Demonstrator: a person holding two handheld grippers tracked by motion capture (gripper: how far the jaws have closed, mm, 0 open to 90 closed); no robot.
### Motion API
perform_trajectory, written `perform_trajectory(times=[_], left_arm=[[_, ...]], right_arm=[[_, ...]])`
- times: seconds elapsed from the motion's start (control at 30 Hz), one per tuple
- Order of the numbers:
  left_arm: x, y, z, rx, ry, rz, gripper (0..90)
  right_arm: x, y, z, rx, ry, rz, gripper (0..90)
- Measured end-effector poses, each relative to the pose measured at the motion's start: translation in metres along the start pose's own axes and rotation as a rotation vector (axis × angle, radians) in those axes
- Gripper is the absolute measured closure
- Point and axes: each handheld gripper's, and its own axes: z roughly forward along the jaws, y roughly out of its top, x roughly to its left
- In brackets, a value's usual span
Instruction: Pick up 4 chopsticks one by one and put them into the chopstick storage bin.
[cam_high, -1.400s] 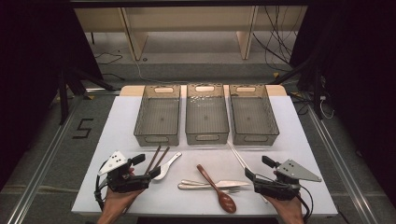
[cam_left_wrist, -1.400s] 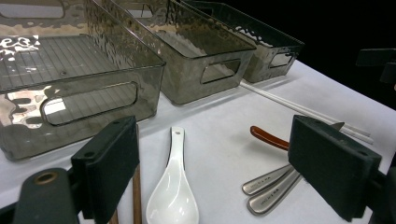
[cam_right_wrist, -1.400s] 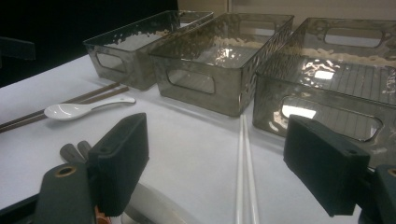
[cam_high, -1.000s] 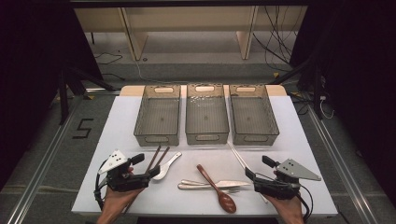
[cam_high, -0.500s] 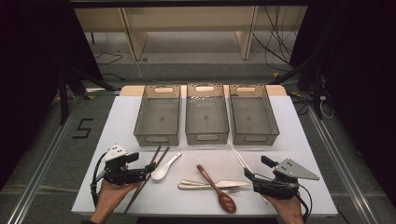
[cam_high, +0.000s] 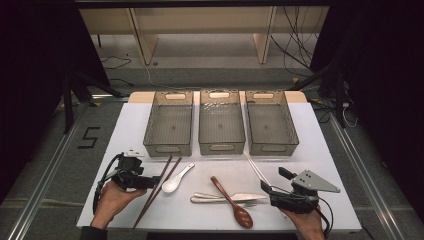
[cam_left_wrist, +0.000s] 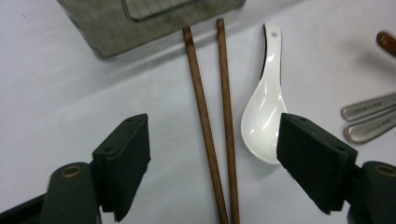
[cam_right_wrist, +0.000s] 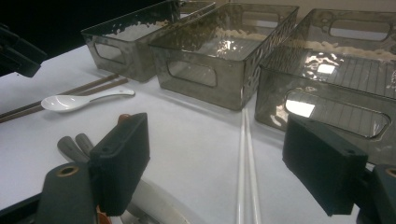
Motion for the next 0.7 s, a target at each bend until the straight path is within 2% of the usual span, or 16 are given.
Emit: perform_trajectory(times=[0.13, 0.3, 0.37, 0.43, 0.53, 0.57, 0.7], left_arm=[[0.0, 0.005, 0.007, 0.102, 0.016, 0.017, 29.8], [0.001, 0.008, 0.014, 0.175, 0.024, 0.035, 39.4], [0.001, 0.008, 0.018, 0.196, 0.034, 0.037, 40.8], [0.001, 0.009, 0.021, 0.218, 0.026, 0.043, 44.5], [0.001, 0.009, 0.028, 0.255, 0.05, 0.05, 46.6], [0.001, 0.009, 0.029, 0.264, 0.046, 0.056, 50.2], [-0.001, 0.009, 0.033, 0.287, 0.045, 0.075, 54.1]], right_arm=[[0.0, 0.0, 0.0, 0.002, 0.002, -0.001, 23.9], [0.001, 0.0, 0.001, 0.007, 0.006, -0.006, 24.1], [0.001, 0.0, 0.001, 0.008, 0.006, -0.006, 24.1], [0.001, 0.0, 0.001, 0.008, 0.007, -0.008, 24.2], [0.001, 0.0, 0.002, 0.009, 0.006, -0.01, 24.2], [0.001, 0.0, 0.002, 0.012, 0.006, -0.01, 24.3], [0.001, 0.0, 0.002, 0.013, 0.007, -0.011, 24.3]])
